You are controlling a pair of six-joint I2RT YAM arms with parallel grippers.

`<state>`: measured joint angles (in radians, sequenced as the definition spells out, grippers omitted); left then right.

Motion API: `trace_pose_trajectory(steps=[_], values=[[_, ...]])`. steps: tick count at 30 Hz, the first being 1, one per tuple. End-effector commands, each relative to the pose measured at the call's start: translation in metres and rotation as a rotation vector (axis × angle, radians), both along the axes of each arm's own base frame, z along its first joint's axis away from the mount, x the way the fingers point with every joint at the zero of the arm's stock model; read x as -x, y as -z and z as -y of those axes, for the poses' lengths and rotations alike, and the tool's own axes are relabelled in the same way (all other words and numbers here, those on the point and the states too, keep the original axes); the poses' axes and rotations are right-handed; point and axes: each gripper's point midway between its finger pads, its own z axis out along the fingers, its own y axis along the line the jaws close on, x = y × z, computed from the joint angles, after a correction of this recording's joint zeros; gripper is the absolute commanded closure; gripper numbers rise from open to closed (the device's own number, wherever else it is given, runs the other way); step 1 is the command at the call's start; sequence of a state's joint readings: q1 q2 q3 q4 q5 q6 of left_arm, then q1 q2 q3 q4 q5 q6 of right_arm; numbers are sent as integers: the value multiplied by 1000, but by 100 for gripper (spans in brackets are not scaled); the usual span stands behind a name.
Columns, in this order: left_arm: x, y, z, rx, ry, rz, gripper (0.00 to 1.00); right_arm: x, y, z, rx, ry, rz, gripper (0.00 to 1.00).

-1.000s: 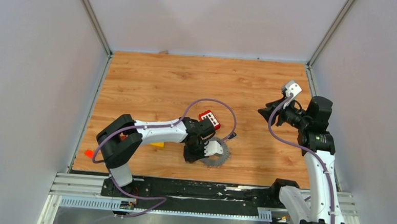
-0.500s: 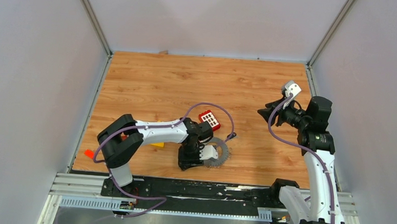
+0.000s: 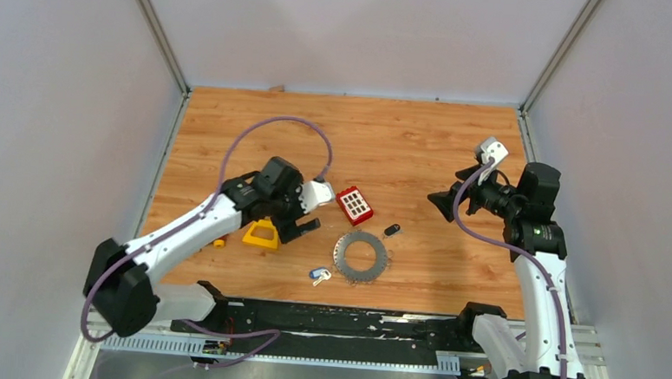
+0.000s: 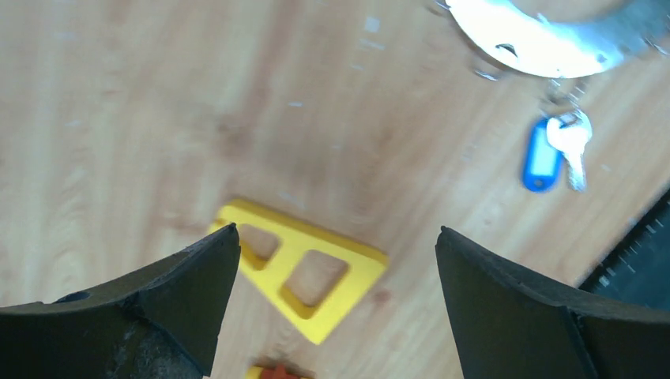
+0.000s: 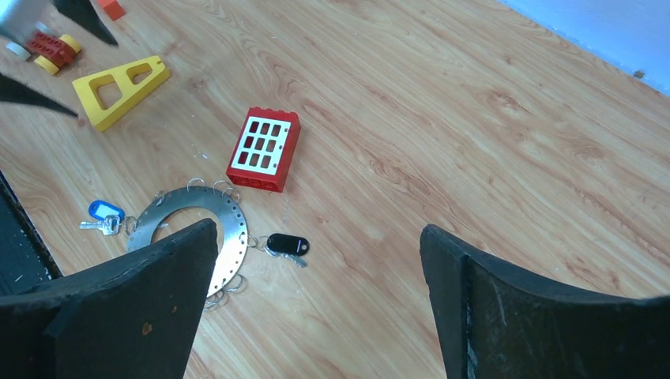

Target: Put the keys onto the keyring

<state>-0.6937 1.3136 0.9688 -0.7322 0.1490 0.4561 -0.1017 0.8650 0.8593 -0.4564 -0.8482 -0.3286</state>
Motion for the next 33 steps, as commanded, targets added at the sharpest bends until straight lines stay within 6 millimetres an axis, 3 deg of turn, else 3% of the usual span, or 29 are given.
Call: trace_pose_trajectory(steps=[1, 4, 9, 14, 26, 33], values=[[-45, -52, -10, 199, -156, 290, 0, -1, -18, 1, 24, -8, 67, 0], [-62, -81, -28, 303, -283, 462, 0, -1, -16, 4, 44, 2, 78, 0], [-72, -132, -56, 416, -428, 708, 0, -9, -3, 14, 56, 80, 65, 0], [-74, -175, -85, 487, -588, 841, 0, -3, -20, 8, 23, 51, 85, 0], [-55, -206, -97, 662, -649, 868, 0, -3, -33, 3, -46, 64, 96, 0], [-52, -199, -92, 653, -623, 834, 0, -5, -32, 7, -38, 89, 97, 0]])
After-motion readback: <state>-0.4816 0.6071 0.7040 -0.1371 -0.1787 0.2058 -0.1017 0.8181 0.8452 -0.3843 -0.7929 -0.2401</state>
